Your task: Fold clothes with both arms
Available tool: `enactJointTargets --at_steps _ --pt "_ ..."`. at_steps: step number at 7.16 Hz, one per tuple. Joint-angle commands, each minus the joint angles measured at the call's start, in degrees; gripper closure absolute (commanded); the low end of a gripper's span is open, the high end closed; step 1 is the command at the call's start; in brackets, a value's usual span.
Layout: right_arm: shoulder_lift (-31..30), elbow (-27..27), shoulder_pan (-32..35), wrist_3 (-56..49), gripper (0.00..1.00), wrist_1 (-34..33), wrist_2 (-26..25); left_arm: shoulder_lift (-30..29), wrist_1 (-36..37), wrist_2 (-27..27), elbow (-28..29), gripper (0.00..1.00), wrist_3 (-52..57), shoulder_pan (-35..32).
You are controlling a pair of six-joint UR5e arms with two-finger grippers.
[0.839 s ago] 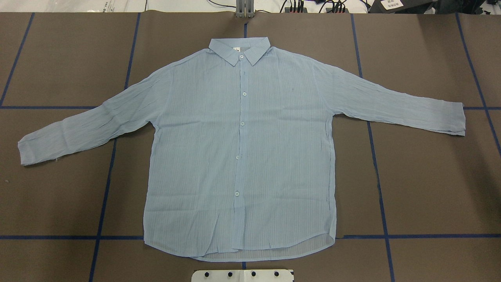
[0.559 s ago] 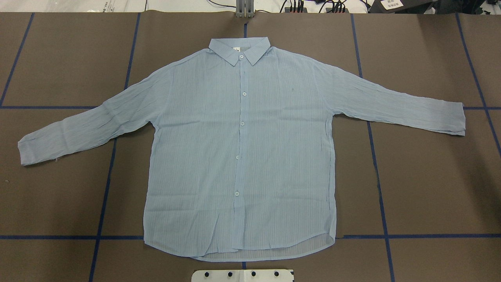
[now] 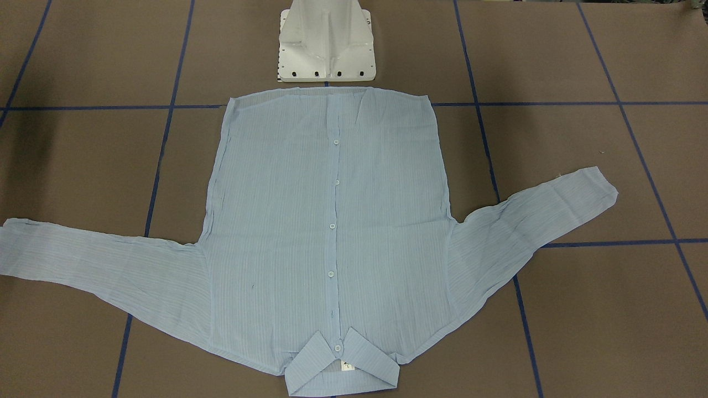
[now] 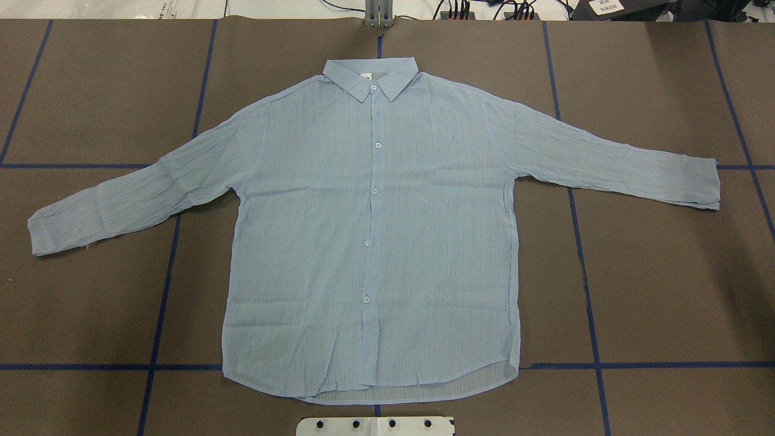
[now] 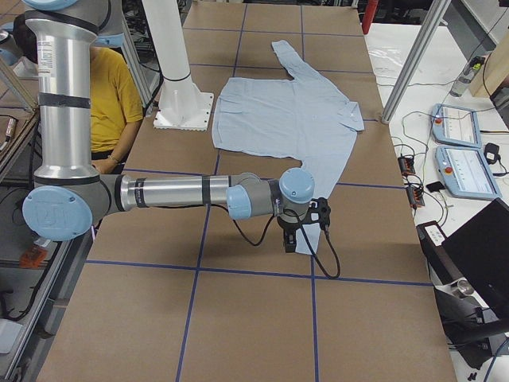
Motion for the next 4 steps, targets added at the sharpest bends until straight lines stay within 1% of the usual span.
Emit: enactJointTargets --at_steps 1,3,4 --pt "-0.2 -0.5 -0.1 0.1 0.0 1.3 6.5 0.0 -0.1 -0.1 0.0 0.0 0.0 0.0" --pt "0.4 -1.6 -1.4 0.1 0.0 1.4 6.6 0.0 -0.5 -0.1 0.1 0.0 -0.1 0.1" --pt "2.1 -4.1 -3.3 0.5 0.0 1.4 6.2 0.0 -0.5 -0.1 0.3 0.0 0.0 0.1"
